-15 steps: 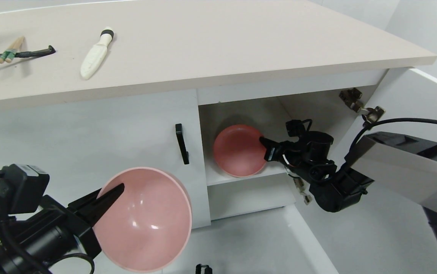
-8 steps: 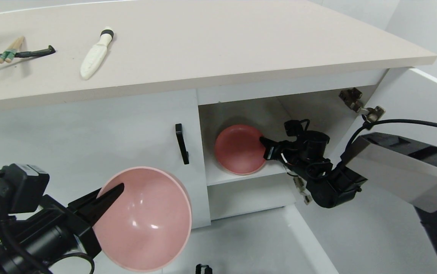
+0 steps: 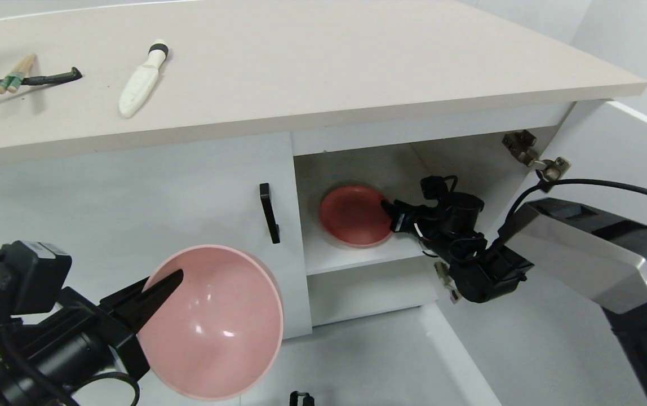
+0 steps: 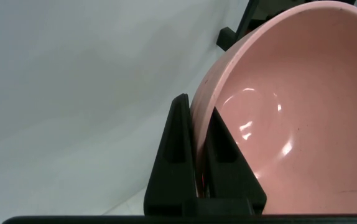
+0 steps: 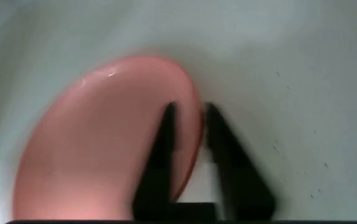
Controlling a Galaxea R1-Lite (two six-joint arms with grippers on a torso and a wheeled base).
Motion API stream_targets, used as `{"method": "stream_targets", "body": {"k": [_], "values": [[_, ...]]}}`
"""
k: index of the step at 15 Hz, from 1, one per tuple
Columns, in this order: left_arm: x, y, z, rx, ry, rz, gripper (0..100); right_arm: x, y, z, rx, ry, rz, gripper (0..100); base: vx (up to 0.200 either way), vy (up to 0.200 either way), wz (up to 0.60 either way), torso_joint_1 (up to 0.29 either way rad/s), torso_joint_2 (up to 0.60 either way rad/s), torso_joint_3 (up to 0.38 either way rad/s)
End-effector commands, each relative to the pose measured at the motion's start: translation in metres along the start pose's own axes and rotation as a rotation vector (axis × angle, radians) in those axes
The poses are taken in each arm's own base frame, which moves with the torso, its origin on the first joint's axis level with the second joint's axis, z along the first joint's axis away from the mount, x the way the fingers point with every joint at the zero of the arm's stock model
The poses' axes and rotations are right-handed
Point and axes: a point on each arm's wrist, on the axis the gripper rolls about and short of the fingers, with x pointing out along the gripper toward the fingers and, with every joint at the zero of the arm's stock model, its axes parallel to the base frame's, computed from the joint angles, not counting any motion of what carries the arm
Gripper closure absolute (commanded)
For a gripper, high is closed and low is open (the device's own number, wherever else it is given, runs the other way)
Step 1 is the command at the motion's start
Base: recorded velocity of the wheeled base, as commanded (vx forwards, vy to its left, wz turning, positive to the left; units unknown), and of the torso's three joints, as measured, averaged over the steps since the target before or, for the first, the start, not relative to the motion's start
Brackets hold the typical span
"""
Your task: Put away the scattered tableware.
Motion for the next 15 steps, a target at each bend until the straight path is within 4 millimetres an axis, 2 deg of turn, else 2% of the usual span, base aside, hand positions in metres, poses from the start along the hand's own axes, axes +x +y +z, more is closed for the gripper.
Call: {"method": "stream_targets", "body": {"k": [1, 3, 4, 5, 6, 8, 9, 10, 12, 13, 15], "values": [[0.0, 0.0, -0.001, 0.0, 0.007, 0.0, 100, 0.001, -0.001, -0.001, 0.0, 0.0, 0.0, 0, 0.0, 0.0, 0.0, 0.0, 0.0, 0.0], [0.0, 0.0, -0.002, -0.001, 0.009, 0.0, 100, 0.0, -0.002, 0.0, -0.001, -0.007, -0.001, 0, 0.0, 0.0, 0.0, 0.0, 0.0, 0.0], [0.0, 0.0, -0.002, -0.003, 0.009, -0.001, 100, -0.003, -0.001, 0.008, -0.004, -0.02, -0.004, 0, 0.0, 0.0, 0.0, 0.0, 0.0, 0.0], [0.0, 0.0, -0.001, -0.001, 0.007, -0.003, 100, -0.014, 0.008, 0.036, -0.009, -0.063, 0.003, 0, 0.0, 0.0, 0.0, 0.0, 0.0, 0.0], [0.001, 0.0, 0.0, -0.001, 0.003, -0.003, 100, -0.027, 0.015, 0.049, -0.013, -0.066, 0.007, 0, 0.0, 0.0, 0.0, 0.0, 0.0, 0.0], [0.002, -0.004, 0.002, 0.005, -0.007, -0.026, 100, -0.067, 0.036, 0.065, -0.02, -0.051, 0.028, 0, 0.0, 0.0, 0.0, 0.0, 0.0, 0.0], [0.002, -0.005, 0.002, 0.007, -0.007, -0.038, 100, -0.08, 0.045, 0.068, -0.023, -0.055, 0.048, 0, 0.0, 0.0, 0.0, 0.0, 0.0, 0.0], [0.002, -0.009, 0.003, 0.015, -0.007, -0.059, 100, -0.101, 0.06, 0.071, -0.03, -0.064, 0.084, 0, 0.0, 0.0, 0.0, 0.0, 0.0, 0.0], [0.006, -0.011, 0.004, 0.088, -0.01, -0.071, 100, -0.152, 0.092, 0.068, -0.059, -0.063, 0.174, 0, 0.0, 0.0, 0.0, 0.0, 0.0, 0.0], [0.009, -0.013, 0.006, 0.11, -0.013, -0.083, 100, -0.187, 0.108, 0.063, -0.104, -0.049, 0.235, 0, 0.0, 0.0, 0.0, 0.0, 0.0, 0.0], [0.022, -0.023, 0.01, 0.149, -0.014, -0.129, 100, -0.22, 0.112, 0.06, -0.176, -0.017, 0.257, 0, 0.0, 0.0, 0.0, 0.0, 0.0, 0.0]]}}
